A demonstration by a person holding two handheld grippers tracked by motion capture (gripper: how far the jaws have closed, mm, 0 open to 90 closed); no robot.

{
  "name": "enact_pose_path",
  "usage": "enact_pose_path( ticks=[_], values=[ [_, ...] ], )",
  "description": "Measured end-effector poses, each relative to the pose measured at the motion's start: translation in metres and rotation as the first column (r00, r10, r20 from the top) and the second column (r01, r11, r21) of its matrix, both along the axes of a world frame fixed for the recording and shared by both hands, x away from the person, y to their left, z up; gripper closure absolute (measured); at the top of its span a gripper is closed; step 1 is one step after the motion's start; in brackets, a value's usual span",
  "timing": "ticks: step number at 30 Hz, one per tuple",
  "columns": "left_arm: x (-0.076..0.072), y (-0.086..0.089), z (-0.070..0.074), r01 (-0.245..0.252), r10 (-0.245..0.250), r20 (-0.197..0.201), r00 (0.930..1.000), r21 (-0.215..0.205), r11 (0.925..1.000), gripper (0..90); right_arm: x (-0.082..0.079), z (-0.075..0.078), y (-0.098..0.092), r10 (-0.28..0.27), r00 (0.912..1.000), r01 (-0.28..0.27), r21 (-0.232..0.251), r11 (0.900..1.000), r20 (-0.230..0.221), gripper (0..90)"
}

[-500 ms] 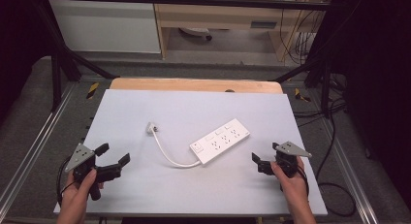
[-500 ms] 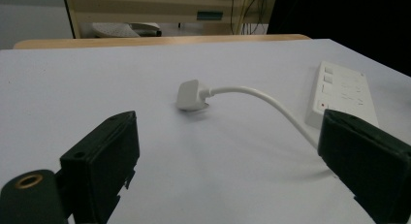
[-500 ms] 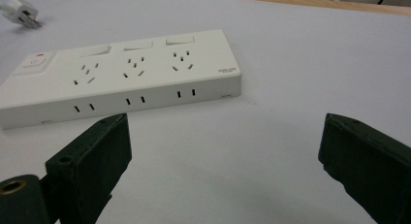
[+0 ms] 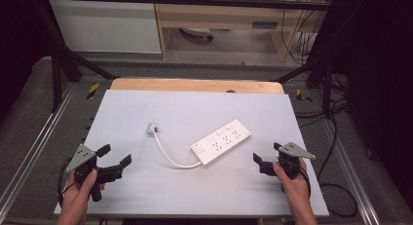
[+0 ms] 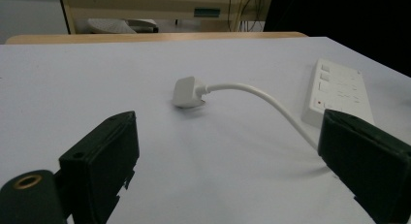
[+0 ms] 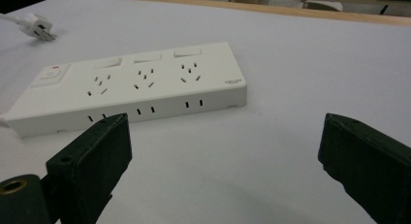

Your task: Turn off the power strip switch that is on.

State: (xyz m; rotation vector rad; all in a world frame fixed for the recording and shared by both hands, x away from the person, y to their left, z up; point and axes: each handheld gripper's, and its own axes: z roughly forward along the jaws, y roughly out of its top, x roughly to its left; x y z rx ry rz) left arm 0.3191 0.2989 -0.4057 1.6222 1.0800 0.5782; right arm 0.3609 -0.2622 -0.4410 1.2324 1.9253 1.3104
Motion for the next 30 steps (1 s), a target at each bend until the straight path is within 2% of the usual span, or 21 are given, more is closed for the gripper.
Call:
enact_pose_path(
  ticks=[12, 16, 19, 27, 30],
  values=[
    [-0.001, -0.003, 0.000, 0.023, -0.023, -0.005, 0.9997, 0.004, 0.9997, 6.5, -0.004, 0.009, 0.009, 0.034, 0.9975, -0.033, -0.017, 0.999, 0.062, 4.1],
    [-0.002, -0.002, 0.000, 0.025, -0.025, -0.005, 0.9997, 0.009, 0.9996, 6.3, -0.006, 0.013, 0.010, 0.039, 0.9968, -0.039, 0.001, 0.999, 0.069, 4.4],
    [-0.002, -0.003, 0.001, 0.030, -0.030, 0.000, 0.9996, 0.006, 0.9995, 6.2, -0.007, 0.015, 0.010, 0.047, 0.9965, -0.047, -0.002, 0.999, 0.069, 4.3],
    [-0.002, -0.003, 0.001, 0.039, -0.039, -0.004, 0.9992, 0.006, 0.9992, 5.9, -0.014, 0.029, 0.018, 0.062, 0.9932, -0.062, 0.003, 0.998, 0.099, 4.2],
    [-0.002, -0.003, 0.001, 0.045, -0.045, -0.003, 0.9990, 0.012, 0.9989, 5.6, -0.014, 0.034, 0.020, 0.076, 0.9906, -0.076, -0.008, 0.997, 0.114, 3.6]
  ],
)
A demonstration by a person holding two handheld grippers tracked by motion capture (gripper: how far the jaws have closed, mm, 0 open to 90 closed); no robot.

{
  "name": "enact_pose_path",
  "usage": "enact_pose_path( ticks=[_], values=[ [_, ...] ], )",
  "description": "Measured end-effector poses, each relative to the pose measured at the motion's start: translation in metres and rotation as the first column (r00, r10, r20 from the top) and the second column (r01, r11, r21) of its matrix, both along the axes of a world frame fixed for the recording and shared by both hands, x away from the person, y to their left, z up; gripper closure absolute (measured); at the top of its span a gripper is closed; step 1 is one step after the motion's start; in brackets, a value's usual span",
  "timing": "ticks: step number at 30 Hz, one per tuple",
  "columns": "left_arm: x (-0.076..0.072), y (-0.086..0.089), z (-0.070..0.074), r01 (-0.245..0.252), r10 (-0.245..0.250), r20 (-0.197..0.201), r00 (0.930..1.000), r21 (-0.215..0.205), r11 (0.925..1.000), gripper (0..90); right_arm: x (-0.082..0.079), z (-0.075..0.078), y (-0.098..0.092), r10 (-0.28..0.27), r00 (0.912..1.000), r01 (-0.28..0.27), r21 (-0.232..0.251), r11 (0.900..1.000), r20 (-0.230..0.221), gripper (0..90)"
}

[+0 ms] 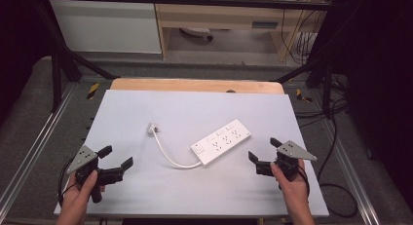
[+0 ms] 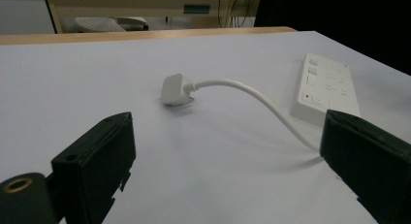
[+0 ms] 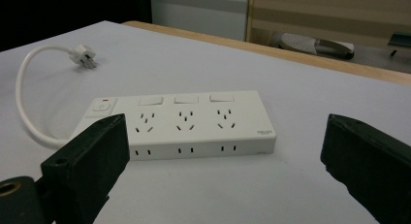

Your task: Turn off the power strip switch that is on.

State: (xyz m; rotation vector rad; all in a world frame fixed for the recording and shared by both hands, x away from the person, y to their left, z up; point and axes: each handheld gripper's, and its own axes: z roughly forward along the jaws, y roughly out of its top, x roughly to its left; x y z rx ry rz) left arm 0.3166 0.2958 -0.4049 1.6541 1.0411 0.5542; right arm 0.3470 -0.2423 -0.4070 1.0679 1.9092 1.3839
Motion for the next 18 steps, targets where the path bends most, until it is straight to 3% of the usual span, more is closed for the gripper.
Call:
enact_pose_path(
  ticks=[10, 18],
  values=[
    [0.001, -0.002, -0.002, 0.009, -0.009, -0.006, 0.9999, 0.014, 0.9999, 5.6, 0.011, 0.021, 0.014, 0.048, 0.9988, -0.048, -0.025, 0.999, 0.006, 2.4],
    [0.000, -0.003, -0.002, 0.015, -0.015, -0.004, 0.9999, 0.025, 0.9996, 5.2, 0.027, 0.041, 0.023, 0.059, 0.9982, -0.059, 0.003, 0.998, 0.012, 3.2]
  ],
)
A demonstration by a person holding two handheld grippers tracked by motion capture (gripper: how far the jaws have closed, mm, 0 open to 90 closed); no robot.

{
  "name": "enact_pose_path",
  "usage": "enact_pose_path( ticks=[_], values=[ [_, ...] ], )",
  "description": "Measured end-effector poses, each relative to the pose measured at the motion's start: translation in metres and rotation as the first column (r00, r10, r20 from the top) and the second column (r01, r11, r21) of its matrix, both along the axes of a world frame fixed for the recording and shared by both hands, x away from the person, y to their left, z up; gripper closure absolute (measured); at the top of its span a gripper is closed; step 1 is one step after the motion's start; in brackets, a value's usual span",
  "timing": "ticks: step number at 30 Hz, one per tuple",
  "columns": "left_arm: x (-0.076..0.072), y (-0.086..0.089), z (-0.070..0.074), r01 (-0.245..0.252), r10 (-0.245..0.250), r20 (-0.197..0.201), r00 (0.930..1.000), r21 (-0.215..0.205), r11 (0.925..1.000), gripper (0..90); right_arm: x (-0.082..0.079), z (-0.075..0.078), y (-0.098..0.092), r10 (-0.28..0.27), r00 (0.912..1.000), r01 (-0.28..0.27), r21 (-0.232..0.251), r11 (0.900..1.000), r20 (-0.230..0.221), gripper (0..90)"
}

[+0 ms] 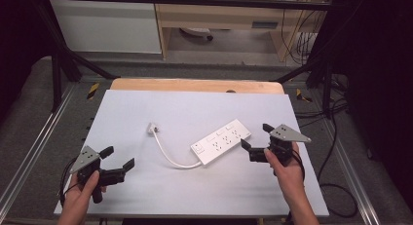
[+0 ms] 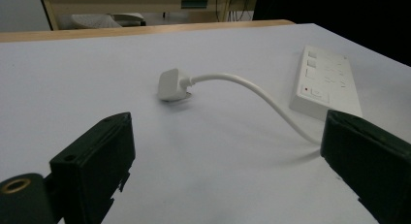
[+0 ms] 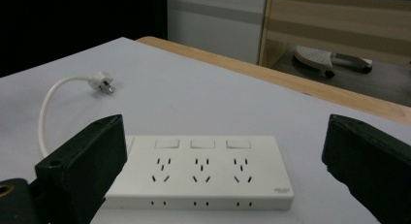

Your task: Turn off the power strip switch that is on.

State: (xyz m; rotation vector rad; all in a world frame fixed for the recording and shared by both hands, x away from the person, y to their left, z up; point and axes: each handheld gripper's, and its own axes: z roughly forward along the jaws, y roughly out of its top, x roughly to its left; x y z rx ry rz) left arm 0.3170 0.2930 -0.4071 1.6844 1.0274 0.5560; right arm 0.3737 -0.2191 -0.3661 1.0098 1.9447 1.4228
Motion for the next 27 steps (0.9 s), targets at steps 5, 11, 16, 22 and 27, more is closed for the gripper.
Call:
enact_pose_path(
  ticks=[5, 11, 16, 22, 27],
  values=[
    [0.000, 0.000, 0.000, 0.004, -0.004, 0.010, 0.9999, 0.004, 1.0000, 5.2, 0.013, 0.013, 0.005, -0.005, 0.9999, 0.005, 0.002, 1.000, 0.012, 3.6],
    [0.000, 0.001, -0.003, 0.002, -0.002, -0.004, 1.0000, 0.005, 1.0000, 4.6, 0.022, 0.020, 0.010, 0.011, 0.9997, -0.011, 0.008, 1.000, 0.020, 3.0],
    [0.000, 0.002, -0.003, -0.008, 0.008, -0.015, 0.9999, 0.005, 1.0000, 4.6, 0.030, 0.020, 0.016, 0.019, 0.9996, -0.019, 0.009, 1.000, 0.021, 3.0],
    [0.001, 0.001, -0.003, -0.008, 0.008, -0.028, 0.9996, -0.003, 1.0000, 4.6, 0.040, 0.023, 0.024, 0.019, 0.9994, -0.019, 0.006, 1.000, 0.028, 3.2],
    [0.000, 0.003, -0.003, -0.010, 0.010, -0.030, 0.9995, -0.004, 0.9999, 4.6, 0.049, 0.023, 0.029, 0.016, 0.9996, -0.017, 0.013, 1.000, 0.024, 3.5]
  ],
)
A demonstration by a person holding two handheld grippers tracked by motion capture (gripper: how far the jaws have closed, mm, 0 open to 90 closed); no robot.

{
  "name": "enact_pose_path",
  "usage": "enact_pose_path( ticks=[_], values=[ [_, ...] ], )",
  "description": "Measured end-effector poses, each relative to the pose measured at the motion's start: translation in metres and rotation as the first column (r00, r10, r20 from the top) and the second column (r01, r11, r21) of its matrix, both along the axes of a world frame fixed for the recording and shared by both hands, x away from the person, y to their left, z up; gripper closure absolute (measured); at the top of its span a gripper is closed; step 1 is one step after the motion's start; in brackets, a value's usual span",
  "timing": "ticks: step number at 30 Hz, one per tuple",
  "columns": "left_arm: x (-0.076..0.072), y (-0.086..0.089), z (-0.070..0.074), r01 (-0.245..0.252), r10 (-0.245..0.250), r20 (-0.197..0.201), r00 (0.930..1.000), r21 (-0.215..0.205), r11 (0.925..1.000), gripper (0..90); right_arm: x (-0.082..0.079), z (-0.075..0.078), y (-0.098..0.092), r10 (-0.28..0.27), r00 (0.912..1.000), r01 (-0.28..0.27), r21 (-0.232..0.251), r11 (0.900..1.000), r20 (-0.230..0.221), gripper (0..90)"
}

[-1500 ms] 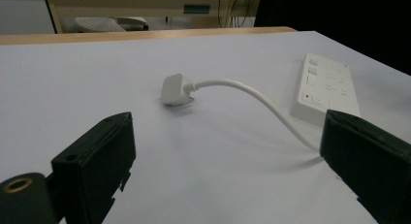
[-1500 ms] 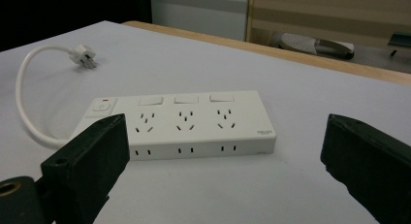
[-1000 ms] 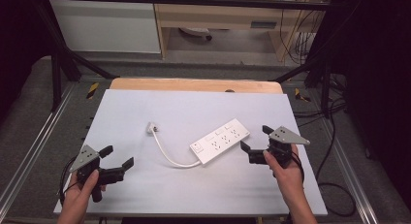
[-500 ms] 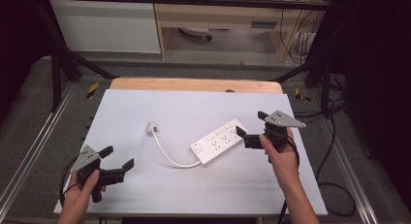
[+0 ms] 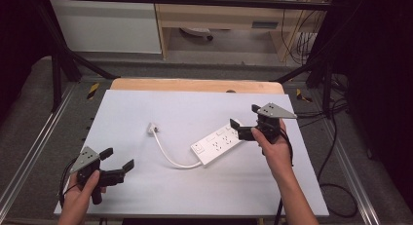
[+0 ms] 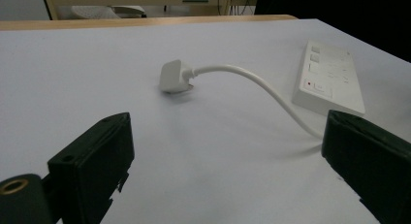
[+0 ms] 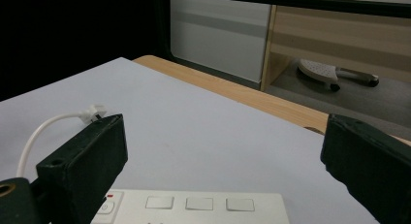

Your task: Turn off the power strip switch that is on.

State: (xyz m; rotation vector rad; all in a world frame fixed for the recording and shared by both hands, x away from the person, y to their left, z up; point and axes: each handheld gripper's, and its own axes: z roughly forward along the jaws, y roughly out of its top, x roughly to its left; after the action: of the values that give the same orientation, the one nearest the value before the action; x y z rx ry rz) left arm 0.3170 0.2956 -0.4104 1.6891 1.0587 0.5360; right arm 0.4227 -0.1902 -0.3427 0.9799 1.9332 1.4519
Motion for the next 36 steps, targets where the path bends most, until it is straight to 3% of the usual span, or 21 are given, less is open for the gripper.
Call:
enact_pose_path(
  ticks=[22, 28, 36],
  values=[
    [0.000, -0.002, 0.000, 0.011, -0.011, -0.006, 0.9999, -0.003, 0.9999, 4.6, 0.018, 0.003, 0.023, -0.001, 1.0000, 0.001, -0.023, 1.000, -0.001, 5.7],
    [0.000, -0.001, -0.001, 0.002, -0.002, -0.009, 1.0000, -0.009, 1.0000, 4.6, 0.020, 0.002, 0.027, -0.017, 0.9997, 0.017, -0.019, 1.000, 0.017, 11.7],
    [0.000, -0.003, -0.001, 0.012, -0.012, -0.009, 0.9999, 0.000, 0.9999, 4.6, 0.020, 0.001, 0.036, -0.025, 0.9993, 0.026, -0.022, 0.999, 0.028, 29.5]
  ],
)
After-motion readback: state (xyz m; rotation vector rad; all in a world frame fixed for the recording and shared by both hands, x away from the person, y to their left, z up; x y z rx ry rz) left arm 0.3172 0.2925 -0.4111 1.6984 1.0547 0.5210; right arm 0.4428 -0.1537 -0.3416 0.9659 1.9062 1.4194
